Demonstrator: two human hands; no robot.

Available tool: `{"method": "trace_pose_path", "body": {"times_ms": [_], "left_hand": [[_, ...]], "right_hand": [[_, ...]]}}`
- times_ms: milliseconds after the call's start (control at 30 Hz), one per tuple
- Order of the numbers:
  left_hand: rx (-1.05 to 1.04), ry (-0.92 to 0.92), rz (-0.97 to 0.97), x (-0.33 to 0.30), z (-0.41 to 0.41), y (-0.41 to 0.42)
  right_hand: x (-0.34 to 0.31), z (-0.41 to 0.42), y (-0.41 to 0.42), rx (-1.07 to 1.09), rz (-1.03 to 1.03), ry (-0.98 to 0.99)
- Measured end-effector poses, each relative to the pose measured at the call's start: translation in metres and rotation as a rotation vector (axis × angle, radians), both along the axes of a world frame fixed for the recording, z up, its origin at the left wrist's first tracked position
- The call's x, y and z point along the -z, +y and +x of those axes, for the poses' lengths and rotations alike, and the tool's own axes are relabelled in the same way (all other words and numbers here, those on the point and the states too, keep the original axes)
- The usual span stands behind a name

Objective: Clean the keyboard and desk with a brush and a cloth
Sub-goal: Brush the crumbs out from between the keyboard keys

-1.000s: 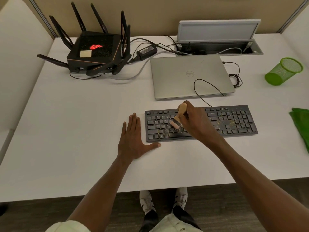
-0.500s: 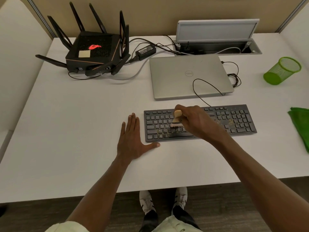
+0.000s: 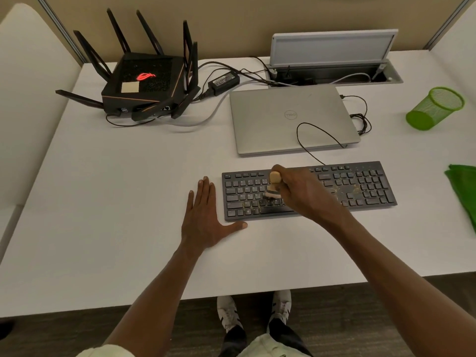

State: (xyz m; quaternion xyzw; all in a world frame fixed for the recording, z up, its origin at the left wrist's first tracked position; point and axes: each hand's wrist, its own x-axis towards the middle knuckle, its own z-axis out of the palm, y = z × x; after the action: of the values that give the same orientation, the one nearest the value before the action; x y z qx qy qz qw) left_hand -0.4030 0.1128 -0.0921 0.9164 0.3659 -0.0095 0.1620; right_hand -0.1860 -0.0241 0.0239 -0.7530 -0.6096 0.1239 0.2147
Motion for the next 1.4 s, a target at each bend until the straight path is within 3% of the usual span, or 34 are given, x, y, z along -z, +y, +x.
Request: {"method": "trace_pose_path", "body": {"times_ms": [267, 467, 933, 1100, 1400], "left_hand": [[0.007, -0.015, 0.006, 0.000, 0.000, 0.000], [0.006, -0.008, 0.011, 0.000, 0.000, 0.000], [0.008, 0.002, 0.011, 0.000, 0.000, 0.000], [0.008, 0.001, 0.010, -0.001, 0.000, 0.000], [0.001, -0.011, 0.009, 0.001, 0.000, -0.001]], "right_hand": [[-0.003, 0.010, 0.007, 0.047, 0.108, 0.035], [-0.001, 0.004, 0.001, -0.072, -0.019, 0.049], [-0.006, 0.011, -0.010, -0.048, 0.005, -0.021], [-0.007, -0.001, -0.003, -0.061, 0.041, 0.044], [-0.012, 0.017, -0.011, 0.158, 0.033, -0.037]]}}
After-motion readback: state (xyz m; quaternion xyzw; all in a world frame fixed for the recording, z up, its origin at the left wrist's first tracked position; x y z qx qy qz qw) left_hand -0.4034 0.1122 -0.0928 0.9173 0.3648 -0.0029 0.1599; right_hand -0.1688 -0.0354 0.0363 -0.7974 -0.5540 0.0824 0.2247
